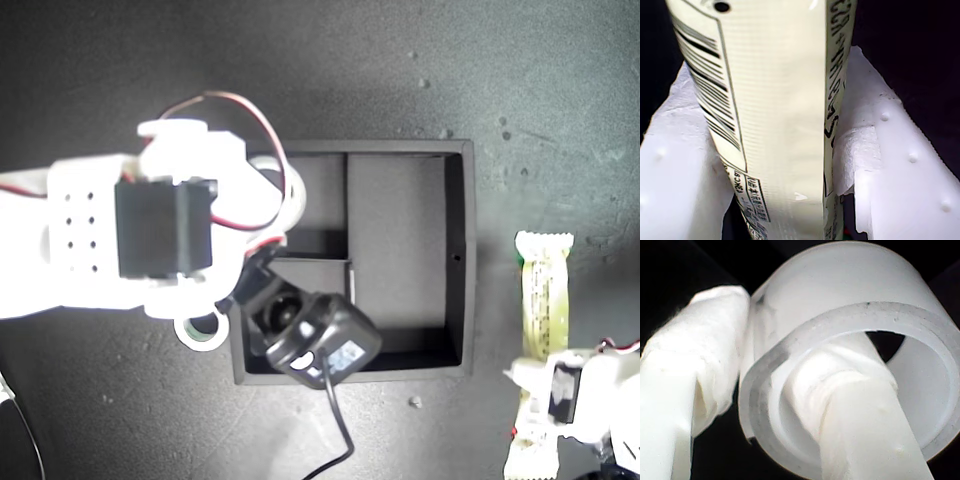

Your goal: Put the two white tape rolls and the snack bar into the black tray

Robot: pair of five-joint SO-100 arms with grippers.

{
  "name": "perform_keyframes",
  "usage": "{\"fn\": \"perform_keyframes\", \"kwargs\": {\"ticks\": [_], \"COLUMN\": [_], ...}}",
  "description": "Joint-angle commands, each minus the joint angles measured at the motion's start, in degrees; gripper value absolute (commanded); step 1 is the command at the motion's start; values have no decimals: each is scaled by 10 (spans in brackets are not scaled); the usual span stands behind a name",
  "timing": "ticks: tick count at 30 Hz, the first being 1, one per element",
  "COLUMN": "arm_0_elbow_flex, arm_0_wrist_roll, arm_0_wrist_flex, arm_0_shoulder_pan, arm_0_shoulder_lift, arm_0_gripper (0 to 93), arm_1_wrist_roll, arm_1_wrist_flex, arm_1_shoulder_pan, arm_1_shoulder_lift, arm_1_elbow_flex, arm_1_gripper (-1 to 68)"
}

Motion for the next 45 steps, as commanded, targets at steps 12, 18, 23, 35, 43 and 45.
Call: {"fn": "perform_keyframes", "kwargs": {"ticks": [12, 18, 23, 35, 43, 45], "arm_0_elbow_flex": [-140, -111, -97, 61, 260, 313], "arm_0_wrist_roll": [-25, -30, -28, -16, -45, -74], "arm_0_wrist_flex": [12, 13, 13, 14, 12, 5], "arm_0_shoulder_pan": [19, 17, 20, 9, 41, 76], "arm_0_shoulder_lift": [-109, -93, -93, 63, 380, 432], "arm_0_gripper": [6, 6, 102, 197, 187, 182], "arm_1_wrist_roll": [-188, -197, -198, -193, -129, -73], "arm_1_wrist_flex": [45, 38, 28, 146, 259, 259], "arm_1_shoulder_pan": [56, 81, 76, 80, 85, 94], "arm_1_shoulder_lift": [-214, -215, -218, -218, -131, -90], "arm_1_elbow_flex": [-359, -362, -337, -343, -435, -419], "arm_1_gripper": [26, 27, 141, 305, 123, 24]}}
